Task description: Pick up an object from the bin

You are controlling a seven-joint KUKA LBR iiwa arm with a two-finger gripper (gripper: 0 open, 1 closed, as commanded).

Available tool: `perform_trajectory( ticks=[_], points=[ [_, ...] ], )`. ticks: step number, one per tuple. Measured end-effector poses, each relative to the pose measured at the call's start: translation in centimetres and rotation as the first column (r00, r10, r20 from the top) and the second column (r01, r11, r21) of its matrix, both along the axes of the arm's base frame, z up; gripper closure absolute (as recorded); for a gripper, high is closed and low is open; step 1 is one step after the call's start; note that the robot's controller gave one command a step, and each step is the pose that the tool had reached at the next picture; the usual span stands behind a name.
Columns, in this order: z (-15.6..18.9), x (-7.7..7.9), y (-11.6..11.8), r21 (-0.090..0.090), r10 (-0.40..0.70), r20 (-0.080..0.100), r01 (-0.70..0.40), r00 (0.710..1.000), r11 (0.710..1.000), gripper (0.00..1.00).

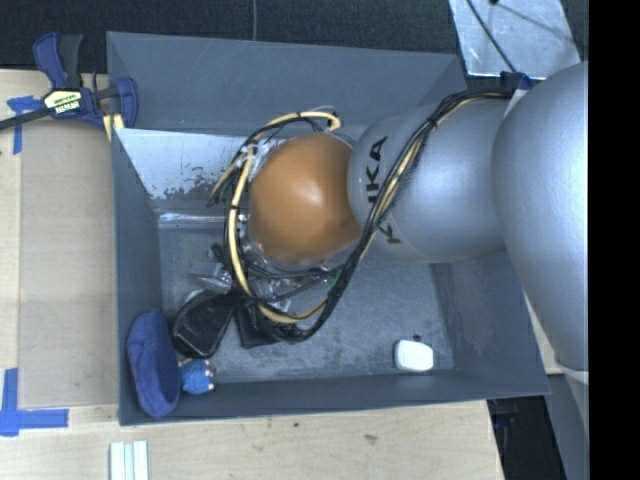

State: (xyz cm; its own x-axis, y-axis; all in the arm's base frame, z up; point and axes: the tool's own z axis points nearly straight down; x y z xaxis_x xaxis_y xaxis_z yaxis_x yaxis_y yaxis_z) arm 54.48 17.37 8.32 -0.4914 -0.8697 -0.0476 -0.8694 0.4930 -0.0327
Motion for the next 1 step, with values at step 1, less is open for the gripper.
perform_trajectory(
  ticks=[1],
  points=[
    [-0.15, 1.3, 0.4, -0.012, 0.201, -0.006, -0.201, 0.98, 0.979, 0.0]
  ],
)
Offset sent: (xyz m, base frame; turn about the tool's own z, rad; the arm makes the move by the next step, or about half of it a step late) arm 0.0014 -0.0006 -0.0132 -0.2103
